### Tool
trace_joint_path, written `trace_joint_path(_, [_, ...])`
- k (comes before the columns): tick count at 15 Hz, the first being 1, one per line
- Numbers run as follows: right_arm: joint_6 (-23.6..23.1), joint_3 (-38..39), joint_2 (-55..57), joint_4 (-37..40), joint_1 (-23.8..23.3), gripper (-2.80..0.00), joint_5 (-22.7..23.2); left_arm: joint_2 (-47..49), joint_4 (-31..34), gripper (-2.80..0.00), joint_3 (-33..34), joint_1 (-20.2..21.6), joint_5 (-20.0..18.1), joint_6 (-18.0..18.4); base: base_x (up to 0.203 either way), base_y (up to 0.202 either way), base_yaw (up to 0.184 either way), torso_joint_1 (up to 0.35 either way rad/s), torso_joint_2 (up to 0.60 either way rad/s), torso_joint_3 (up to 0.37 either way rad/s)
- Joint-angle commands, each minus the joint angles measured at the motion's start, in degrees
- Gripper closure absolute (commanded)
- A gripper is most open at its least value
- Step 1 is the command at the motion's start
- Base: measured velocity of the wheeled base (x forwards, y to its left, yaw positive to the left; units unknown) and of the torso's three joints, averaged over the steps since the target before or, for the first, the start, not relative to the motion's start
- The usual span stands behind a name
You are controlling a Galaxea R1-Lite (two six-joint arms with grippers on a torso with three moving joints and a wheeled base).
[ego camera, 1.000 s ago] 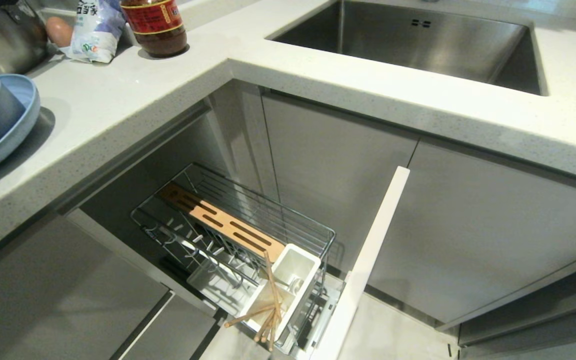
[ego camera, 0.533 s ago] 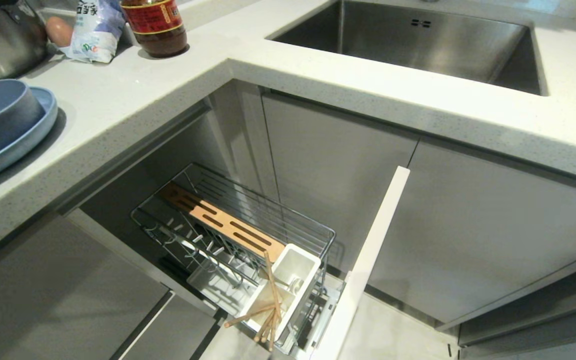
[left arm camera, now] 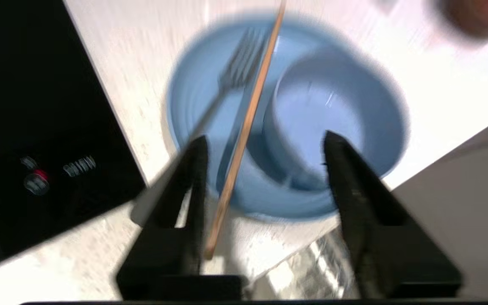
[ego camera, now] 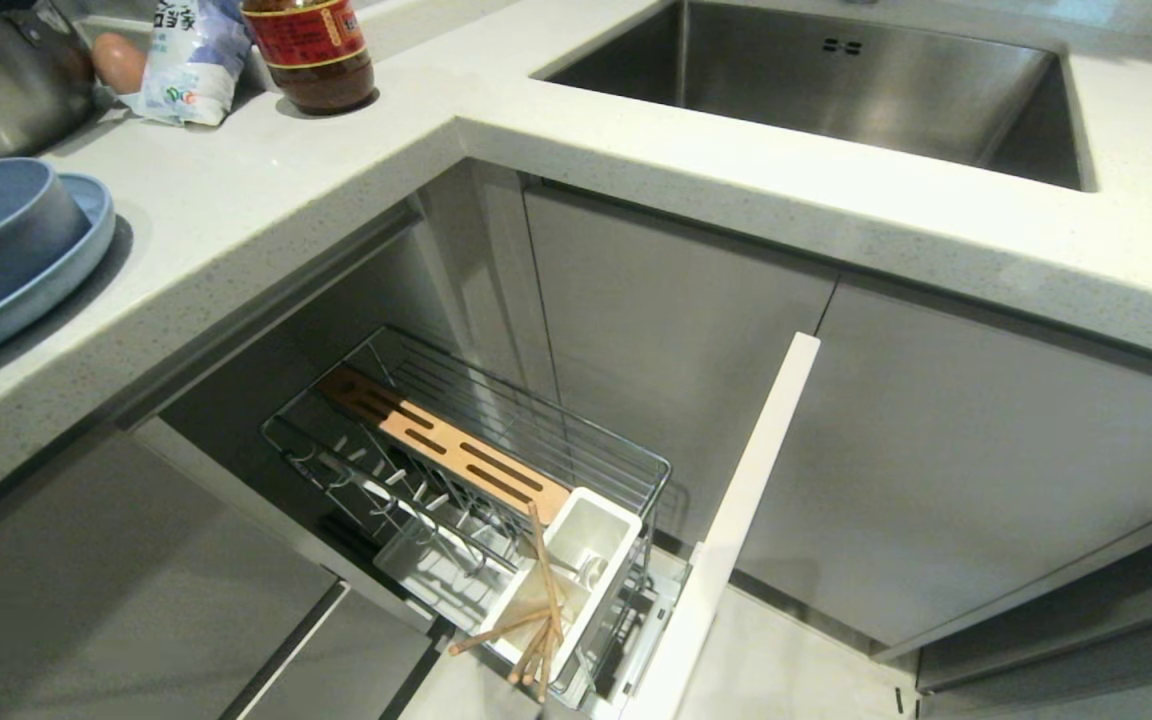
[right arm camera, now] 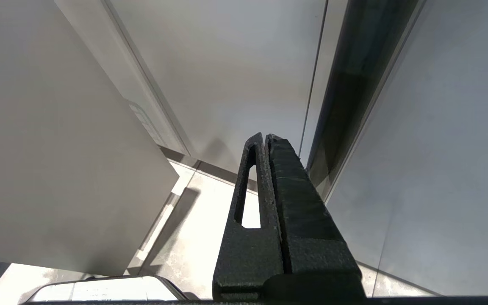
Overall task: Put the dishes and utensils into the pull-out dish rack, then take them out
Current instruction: Take the chopsticks out of the cupboard
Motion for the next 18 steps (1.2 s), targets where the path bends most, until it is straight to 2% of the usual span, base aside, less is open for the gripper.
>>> trace_joint_path(1, [0.02, 0.00, -0.24, -0.04, 0.01, 0.00, -0.01, -1.68, -3.08, 0.00, -4.59, -0.31, 0.41, -1.89, 0.000, 0.000, 0.000, 0.000, 0.00, 0.000])
trace_joint_path(3, [0.02, 0.00, -0.24, -0.04, 0.01, 0.00, -0.01, -1.50, -8.23, 0.00, -9.49, -3.07, 0.68, -8.75, 0.000, 0.000, 0.000, 0.000, 0.00, 0.000])
trace_joint_path(4, [0.02, 0.00, -0.24, -0.04, 0.01, 0.00, -0.01, -1.01, -9.57, 0.00, -12.83, -6.22, 1.58, -11.53, 0.000, 0.000, 0.000, 0.000, 0.00, 0.000])
trace_joint_path(6, [0.02, 0.00, -0.24, -0.04, 0.01, 0.00, -0.01, 1.23, -10.48, 0.00, -18.09, -14.62, 5.84, -15.66, 0.000, 0.000, 0.000, 0.000, 0.00, 0.000])
trace_joint_path(7, [0.02, 0.00, -0.24, -0.04, 0.01, 0.00, -0.01, 2.71, -10.60, 0.00, -18.72, -19.59, 7.96, -16.82, 0.000, 0.000, 0.000, 0.000, 0.00, 0.000])
trace_joint_path(9, [0.02, 0.00, -0.24, -0.04, 0.01, 0.00, -0.01, 6.07, -9.53, 0.00, -17.46, -28.55, 9.78, -19.55, 0.000, 0.000, 0.000, 0.000, 0.00, 0.000])
trace_joint_path(14, [0.02, 0.00, -0.24, -0.04, 0.01, 0.00, -0.01, 12.67, -1.61, 0.00, -11.43, -52.58, 9.96, -20.73, 0.000, 0.000, 0.000, 0.000, 0.00, 0.000])
trace_joint_path(16, [0.02, 0.00, -0.24, -0.04, 0.01, 0.00, -0.01, 16.32, 1.92, 0.00, -8.21, -59.30, 10.22, -20.66, 0.000, 0.000, 0.000, 0.000, 0.00, 0.000])
trace_joint_path(18, [0.02, 0.00, -0.24, -0.04, 0.01, 0.00, -0.01, 20.98, 8.58, 0.00, -6.68, -63.44, 10.25, -19.31, 0.000, 0.000, 0.000, 0.000, 0.00, 0.000])
